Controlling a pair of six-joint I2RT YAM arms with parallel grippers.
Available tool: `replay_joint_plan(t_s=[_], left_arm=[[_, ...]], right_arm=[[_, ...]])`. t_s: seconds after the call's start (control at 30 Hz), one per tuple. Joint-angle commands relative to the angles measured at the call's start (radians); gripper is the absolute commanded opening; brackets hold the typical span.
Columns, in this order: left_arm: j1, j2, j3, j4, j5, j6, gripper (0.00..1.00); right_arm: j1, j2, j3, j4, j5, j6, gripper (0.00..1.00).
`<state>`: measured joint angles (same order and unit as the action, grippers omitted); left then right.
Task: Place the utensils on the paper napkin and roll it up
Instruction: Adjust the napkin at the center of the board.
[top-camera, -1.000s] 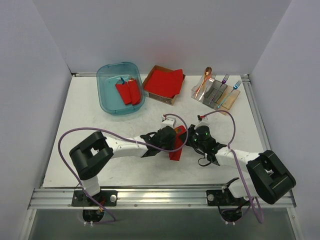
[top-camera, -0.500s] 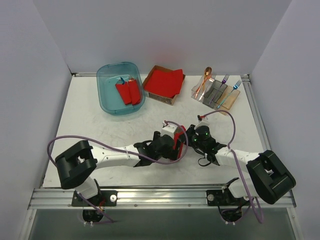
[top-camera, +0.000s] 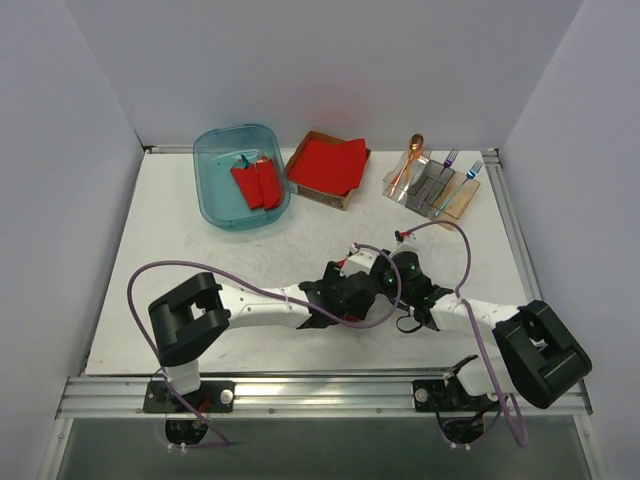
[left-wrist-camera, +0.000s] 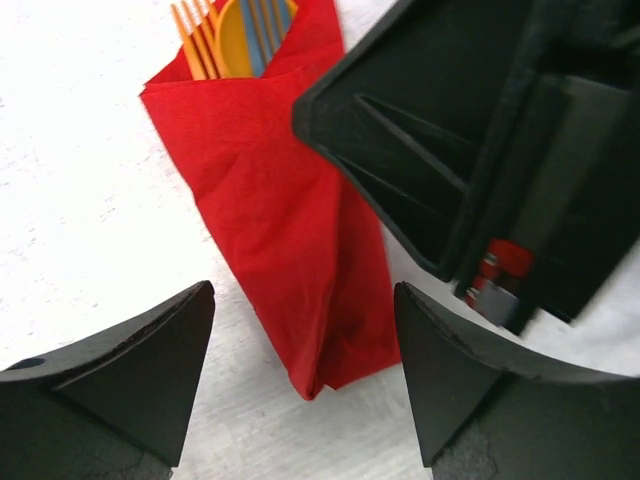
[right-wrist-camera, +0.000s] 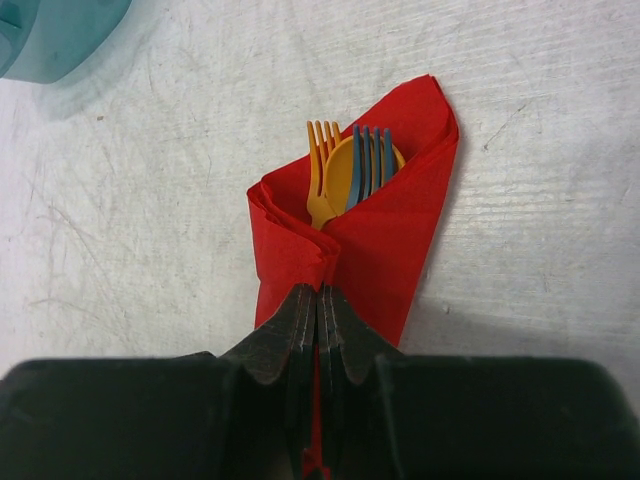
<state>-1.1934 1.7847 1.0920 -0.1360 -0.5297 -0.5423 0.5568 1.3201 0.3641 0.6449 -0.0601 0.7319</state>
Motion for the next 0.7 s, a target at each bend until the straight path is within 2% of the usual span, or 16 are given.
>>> replay_joint_plan(t_s=[0.0,0.33,0.67], left_arm=[[0.009,0.036,0.075,-0.092,-0.078,-0.030,0.79],[0.035,0.070,0.077,-0.122,-0.067,-0.070,0.73],[0.046,0.101,0.074,-0.148,-0.049,-0.107,0.73]], right_arm=[[-0.003,-0.028,0.039,-0.002,0.009,-0.003,0.00],[-0.003,-0.042,0.038,-0.008,0.013,0.000,0.00],[-0.003,-0.105,0.036,-0.062,0.028,0.008,0.00]])
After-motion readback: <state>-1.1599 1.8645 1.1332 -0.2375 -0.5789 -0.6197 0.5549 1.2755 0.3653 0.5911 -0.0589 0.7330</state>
